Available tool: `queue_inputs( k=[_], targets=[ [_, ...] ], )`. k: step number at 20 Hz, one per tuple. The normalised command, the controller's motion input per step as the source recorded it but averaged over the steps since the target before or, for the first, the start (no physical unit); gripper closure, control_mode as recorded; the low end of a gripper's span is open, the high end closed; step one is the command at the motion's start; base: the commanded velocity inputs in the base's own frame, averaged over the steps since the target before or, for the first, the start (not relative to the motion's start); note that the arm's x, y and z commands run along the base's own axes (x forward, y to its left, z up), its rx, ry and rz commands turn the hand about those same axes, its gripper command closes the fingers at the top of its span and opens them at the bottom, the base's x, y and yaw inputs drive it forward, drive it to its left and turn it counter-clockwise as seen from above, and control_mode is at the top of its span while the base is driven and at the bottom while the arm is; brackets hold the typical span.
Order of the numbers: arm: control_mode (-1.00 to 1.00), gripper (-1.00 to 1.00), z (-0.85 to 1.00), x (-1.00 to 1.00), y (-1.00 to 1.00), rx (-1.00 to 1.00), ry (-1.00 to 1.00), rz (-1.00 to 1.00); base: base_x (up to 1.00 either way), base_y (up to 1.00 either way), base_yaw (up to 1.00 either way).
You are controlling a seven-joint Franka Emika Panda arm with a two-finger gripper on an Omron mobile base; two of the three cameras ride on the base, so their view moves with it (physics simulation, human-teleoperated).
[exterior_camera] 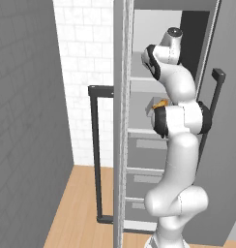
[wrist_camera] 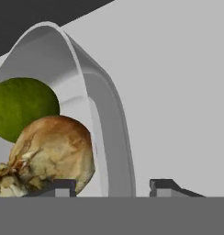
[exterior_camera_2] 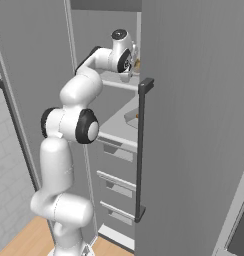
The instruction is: Take the meat container that has the chicken drumstick and place it on the second highest rack of the freezer. Then take the vegetable container that has the onion and lime and place it on the highest rack of the freezer.
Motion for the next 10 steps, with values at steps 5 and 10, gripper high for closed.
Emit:
queue_inputs(
  k=[5,10],
  targets=[
    [-1.0,-1.0,0.0,-0.17,0.0,0.0,-0.04,0.0,0.0,0.0,0.0],
    [-1.0,-1.0,0.0,-0.98,0.08,-0.01,-0.28,0.0,0.0,0.0,0.0]
  ],
)
